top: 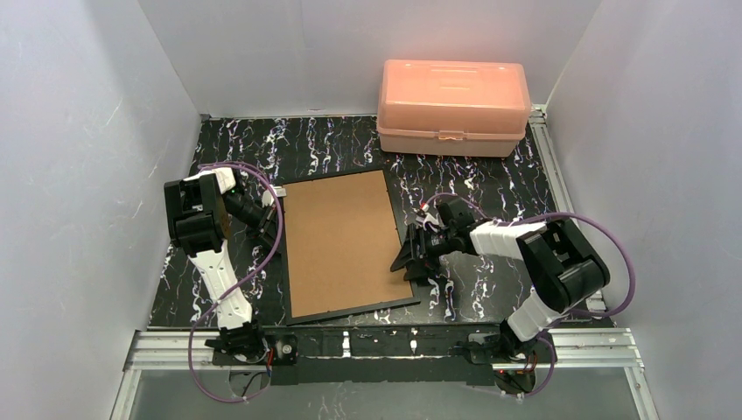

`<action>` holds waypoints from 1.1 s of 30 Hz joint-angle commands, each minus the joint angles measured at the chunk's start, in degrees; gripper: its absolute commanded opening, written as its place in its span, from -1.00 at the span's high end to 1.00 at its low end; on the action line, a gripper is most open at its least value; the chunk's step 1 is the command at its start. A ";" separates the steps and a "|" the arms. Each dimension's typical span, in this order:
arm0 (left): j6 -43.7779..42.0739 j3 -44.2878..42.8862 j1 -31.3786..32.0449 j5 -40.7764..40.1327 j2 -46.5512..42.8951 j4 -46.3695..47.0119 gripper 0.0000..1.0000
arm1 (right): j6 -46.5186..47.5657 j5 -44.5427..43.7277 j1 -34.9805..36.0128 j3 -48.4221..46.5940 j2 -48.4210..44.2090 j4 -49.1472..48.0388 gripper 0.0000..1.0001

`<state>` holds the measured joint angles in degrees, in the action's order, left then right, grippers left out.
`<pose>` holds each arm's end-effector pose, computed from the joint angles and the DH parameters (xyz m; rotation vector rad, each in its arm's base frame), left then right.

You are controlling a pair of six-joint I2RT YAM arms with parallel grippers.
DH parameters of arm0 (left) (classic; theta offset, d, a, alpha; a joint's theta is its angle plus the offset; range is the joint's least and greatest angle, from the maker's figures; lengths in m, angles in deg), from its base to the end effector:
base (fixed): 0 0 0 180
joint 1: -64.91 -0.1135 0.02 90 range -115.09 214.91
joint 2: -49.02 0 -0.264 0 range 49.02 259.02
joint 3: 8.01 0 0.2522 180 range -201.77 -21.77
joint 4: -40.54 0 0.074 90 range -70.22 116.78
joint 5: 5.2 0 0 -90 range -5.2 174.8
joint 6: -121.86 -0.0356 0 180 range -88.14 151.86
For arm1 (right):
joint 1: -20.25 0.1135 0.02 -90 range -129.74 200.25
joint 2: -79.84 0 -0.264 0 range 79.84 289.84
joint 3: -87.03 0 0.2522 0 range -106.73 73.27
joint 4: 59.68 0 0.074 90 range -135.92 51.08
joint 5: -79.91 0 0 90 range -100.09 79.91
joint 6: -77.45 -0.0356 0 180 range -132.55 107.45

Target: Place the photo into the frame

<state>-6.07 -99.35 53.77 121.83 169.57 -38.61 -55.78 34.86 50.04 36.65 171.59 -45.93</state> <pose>0.3398 0.0451 0.1206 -0.5240 -2.8840 1.0881 0.2253 0.1580 0.1293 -0.0333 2.7827 1.4334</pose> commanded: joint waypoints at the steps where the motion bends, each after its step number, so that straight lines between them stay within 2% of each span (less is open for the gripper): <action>1: -1.71 0.34 0.71 -0.34 -1.41 3.42 1.00 | 2.72 -1.40 0.08 -3.08 0.88 3.58 -0.40; 6: -2.08 0.00 0.68 -0.80 -1.67 2.87 1.00 | 3.04 3.88 -1.57 -7.05 -3.73 5.30 -0.43; 9: -2.23 -0.29 0.68 -0.82 -1.81 2.63 1.00 | 6.97 2.95 -2.99 -7.87 -4.22 11.13 -0.43; 16: -2.03 -0.33 0.68 -0.33 -1.77 2.63 1.00 | 10.32 -1.49 -3.46 -5.34 -2.31 13.44 -0.42; 33: -1.88 -0.28 0.68 -0.31 -1.46 2.57 1.00 | 6.54 -5.75 1.31 -3.25 0.80 7.73 -0.39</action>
<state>-6.48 -99.44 53.77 121.68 169.44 -38.89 -48.69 32.04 49.36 32.54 170.34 -36.51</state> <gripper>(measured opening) 0.009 0.696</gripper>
